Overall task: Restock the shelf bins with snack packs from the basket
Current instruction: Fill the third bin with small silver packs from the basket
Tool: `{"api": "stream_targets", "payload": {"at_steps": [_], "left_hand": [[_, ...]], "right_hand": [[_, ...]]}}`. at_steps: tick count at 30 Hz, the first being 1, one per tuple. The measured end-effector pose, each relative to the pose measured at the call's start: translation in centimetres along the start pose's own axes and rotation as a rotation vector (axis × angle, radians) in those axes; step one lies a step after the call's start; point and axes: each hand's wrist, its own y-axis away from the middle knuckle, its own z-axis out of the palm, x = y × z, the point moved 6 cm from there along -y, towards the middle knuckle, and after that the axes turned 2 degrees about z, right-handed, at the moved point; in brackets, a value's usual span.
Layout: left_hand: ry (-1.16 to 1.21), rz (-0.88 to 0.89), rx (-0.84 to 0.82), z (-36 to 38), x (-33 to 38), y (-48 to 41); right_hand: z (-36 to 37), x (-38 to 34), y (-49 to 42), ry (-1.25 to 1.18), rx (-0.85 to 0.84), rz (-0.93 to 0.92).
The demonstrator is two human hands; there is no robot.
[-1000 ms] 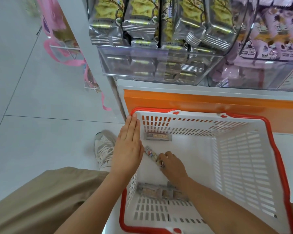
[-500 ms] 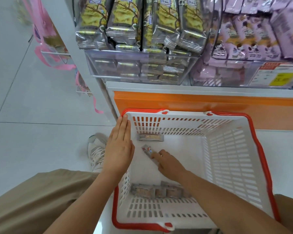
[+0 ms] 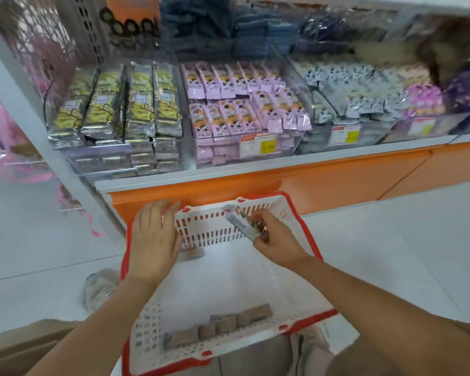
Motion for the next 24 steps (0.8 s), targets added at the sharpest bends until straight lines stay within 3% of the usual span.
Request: {"api": "stream_targets", "payload": {"at_steps": [5, 11, 16, 24], "left_hand": [[-0.019, 0.179, 0.153, -4.7, 6.7, -5.7], [-0.14, 0.135, 0.02, -4.9, 9.1, -11.5], [-0.235, 0.048, -0.121, -3.5, 8.8, -13.2], [-0.222, 0.057, -0.069, -2.8, 8.9, -13.3]], "right_hand": [[-9.7, -2.6, 2.4, -0.105, 0.289, -0.123], [-20.5, -6.1, 1.3, -0.123, 0.56, -0.192], [-25.0, -6.6, -2.5, 0.127, 0.649, -0.096], [-24.8, -5.9, -7.5, 0.434, 0.71, -0.068]]}}
